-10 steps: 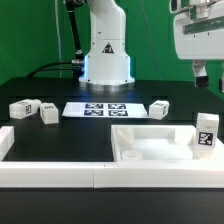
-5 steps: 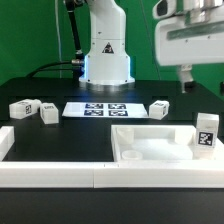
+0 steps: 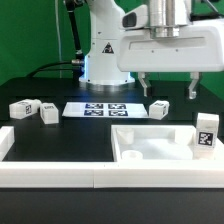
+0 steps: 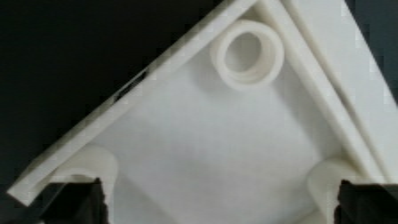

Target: Assemble square table

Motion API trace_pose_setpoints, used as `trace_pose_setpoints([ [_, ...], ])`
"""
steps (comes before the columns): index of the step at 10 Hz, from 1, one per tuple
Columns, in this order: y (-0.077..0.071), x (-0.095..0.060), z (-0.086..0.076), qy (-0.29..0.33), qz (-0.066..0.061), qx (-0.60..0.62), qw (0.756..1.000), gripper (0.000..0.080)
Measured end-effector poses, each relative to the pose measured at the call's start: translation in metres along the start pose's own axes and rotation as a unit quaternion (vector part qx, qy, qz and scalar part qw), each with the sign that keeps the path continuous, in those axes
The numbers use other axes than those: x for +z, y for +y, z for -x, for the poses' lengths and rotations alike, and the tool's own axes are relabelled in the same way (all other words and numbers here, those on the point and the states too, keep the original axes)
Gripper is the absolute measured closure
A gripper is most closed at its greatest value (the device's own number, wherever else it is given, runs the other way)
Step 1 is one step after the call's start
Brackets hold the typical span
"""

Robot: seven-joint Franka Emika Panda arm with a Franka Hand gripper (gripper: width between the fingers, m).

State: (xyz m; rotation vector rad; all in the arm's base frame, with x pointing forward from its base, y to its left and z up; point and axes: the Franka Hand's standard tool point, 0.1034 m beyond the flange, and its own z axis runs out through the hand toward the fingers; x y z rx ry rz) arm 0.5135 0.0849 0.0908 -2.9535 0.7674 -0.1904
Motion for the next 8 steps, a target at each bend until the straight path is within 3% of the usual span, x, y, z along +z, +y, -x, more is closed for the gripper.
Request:
trace_pose_setpoints([
  [4, 0.006, 0.002, 0.001, -0.011, 0.005, -0.013, 1.000, 0.0151],
  [5, 0.019, 0.008, 0.015, -0.028, 0.014, -0.020, 0.999, 0.0151],
  [6, 0.041, 0.013, 0.039, -0.074, 0.025, -0.015, 0.997, 0.0151],
  [7, 0.065, 0.013, 0.051, -0.131, 0.017, 0.009, 0.991, 0.0151],
  [8, 0.073, 0.012, 0.048, -0.147, 0.015, 0.030, 0.989, 0.0151],
])
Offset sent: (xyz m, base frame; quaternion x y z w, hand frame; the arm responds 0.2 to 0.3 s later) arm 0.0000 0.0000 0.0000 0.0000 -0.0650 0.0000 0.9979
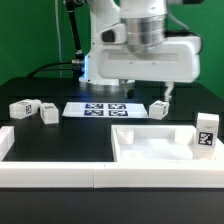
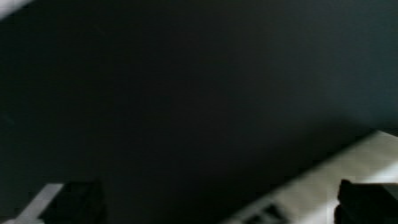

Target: Assemble square table

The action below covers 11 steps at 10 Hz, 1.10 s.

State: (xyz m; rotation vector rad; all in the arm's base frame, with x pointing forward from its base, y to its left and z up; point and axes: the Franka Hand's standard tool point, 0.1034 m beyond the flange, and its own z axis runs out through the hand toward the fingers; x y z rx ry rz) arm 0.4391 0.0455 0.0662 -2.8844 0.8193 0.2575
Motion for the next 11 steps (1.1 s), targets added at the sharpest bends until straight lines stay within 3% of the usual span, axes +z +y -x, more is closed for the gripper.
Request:
trace_pose_setpoints([
  [4, 0.006, 0.000, 0.004, -0.126, 0.004, 0.023, 0.992, 0.0151],
  [5, -0.001, 0.005, 0.014, -0.154, -0.007, 0.039, 0.987, 0.0151],
  [8, -0.006, 0.010, 0.049, -0.240, 0.001, 0.051, 0.970, 0.0151],
  [11, 0.006, 0.012, 0.046, -0.319, 0.007, 0.068, 0.945, 0.0151],
])
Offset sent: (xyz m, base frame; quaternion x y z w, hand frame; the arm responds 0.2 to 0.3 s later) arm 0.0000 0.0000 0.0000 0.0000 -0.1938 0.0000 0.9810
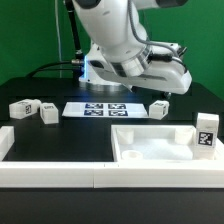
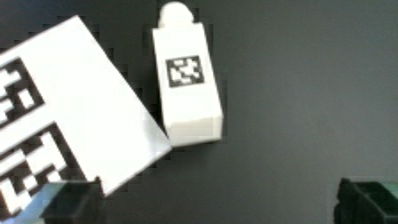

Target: Assemble square table

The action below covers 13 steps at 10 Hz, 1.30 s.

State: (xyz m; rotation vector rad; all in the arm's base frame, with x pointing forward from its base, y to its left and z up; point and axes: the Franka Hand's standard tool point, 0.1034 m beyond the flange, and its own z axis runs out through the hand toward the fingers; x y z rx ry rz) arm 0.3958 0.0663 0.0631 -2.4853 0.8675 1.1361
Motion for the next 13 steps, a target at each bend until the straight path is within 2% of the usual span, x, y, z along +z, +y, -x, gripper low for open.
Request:
trace_pose_setpoints([
  [1, 0.001, 0.001, -0.004, -0.009, 0.001, 0.011, 1.000, 0.0151],
  [2, -0.008, 0.014, -0.002, 0.004, 0.009, 0.036, 0.999, 0.0151],
  [3, -0.020, 0.029, 0.007, 0.003, 0.021, 0.034, 0.999, 0.0151],
  [4, -0.025, 0.037, 0.010, -0.001, 0.027, 0.032, 0.999, 0.0151],
  [7, -0.022, 0.035, 0.008, -0.001, 0.024, 0.034, 0.999, 0.0151],
  [8, -0.021, 0.037, 0.004, 0.011, 0.025, 0.026, 0.999, 0.0151],
  [9, -0.016, 0.049, -0.002, 0.034, 0.028, 0.012, 0.999, 0.0151],
  [10, -0.004, 0.063, 0.000, 0.031, 0.036, 0.012, 0.999, 0.0151],
  [11, 0.007, 0.072, 0.000, 0.024, 0.032, 0.012, 0.999, 0.0151],
  [12, 0.014, 0.081, 0.002, 0.015, 0.022, 0.026, 0.999, 0.0151],
  [13, 0.014, 0.087, 0.005, 0.006, 0.015, 0.034, 0.999, 0.0151],
])
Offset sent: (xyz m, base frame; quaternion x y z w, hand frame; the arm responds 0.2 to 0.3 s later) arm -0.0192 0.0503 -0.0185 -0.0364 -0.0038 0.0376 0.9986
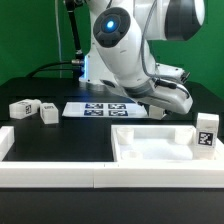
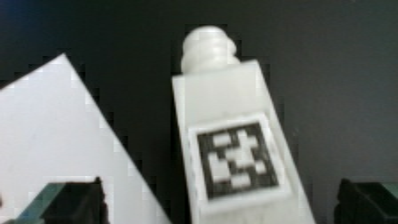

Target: Assemble square table

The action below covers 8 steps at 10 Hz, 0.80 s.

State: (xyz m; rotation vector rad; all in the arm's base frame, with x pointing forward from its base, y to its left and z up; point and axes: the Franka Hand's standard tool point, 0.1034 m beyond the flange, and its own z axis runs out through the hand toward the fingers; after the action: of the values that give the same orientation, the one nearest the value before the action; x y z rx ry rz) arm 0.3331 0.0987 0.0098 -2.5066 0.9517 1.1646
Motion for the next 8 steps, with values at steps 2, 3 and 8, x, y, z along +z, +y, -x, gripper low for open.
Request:
trace_pose_setpoints([
  [2, 0.0001, 0.0004, 0.0009, -0.004, -0.002, 0.003, 1.000, 0.0151],
  [3, 0.0002, 0.0003, 0.0008, -0.004, -0.002, 0.003, 1.000, 0.0151],
  [8, 0.0005, -0.0001, 0.0004, -0.004, -0.003, 0.003, 1.000, 0.0512],
])
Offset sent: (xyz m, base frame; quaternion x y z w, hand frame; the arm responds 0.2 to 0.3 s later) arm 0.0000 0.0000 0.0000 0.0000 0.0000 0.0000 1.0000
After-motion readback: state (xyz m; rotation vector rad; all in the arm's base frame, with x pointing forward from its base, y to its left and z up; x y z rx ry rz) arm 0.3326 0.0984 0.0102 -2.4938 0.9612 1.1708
